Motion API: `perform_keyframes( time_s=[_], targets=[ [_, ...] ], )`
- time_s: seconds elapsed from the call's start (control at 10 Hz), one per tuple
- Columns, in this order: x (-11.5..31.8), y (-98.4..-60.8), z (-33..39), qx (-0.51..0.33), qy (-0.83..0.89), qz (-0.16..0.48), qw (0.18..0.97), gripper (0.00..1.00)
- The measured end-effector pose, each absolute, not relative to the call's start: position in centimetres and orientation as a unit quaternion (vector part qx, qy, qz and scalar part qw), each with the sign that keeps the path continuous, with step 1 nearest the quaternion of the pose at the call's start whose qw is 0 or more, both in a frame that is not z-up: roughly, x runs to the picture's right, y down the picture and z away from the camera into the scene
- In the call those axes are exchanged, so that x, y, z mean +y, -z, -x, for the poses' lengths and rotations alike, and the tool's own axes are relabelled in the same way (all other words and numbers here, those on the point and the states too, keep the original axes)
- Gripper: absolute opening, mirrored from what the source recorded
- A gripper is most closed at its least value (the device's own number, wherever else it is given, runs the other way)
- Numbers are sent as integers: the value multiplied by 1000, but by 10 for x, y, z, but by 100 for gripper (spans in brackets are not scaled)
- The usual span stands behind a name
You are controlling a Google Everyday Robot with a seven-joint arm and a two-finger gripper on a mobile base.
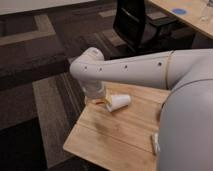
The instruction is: Place the ceramic cup in the ceramic bowl
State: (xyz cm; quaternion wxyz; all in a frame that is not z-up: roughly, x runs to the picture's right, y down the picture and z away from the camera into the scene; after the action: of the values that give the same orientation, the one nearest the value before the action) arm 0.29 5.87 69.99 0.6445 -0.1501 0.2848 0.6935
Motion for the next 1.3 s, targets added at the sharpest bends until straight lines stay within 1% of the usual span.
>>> perform_keyframes(
  time_s=[0.4, 0.9, 1.3],
  targets=[
    [57, -719, -26, 303, -682, 157, 647, 65],
    [54, -762, -45, 306, -660, 166, 666, 65],
    [59, -775, -71, 348, -628, 147, 680, 65]
  ],
)
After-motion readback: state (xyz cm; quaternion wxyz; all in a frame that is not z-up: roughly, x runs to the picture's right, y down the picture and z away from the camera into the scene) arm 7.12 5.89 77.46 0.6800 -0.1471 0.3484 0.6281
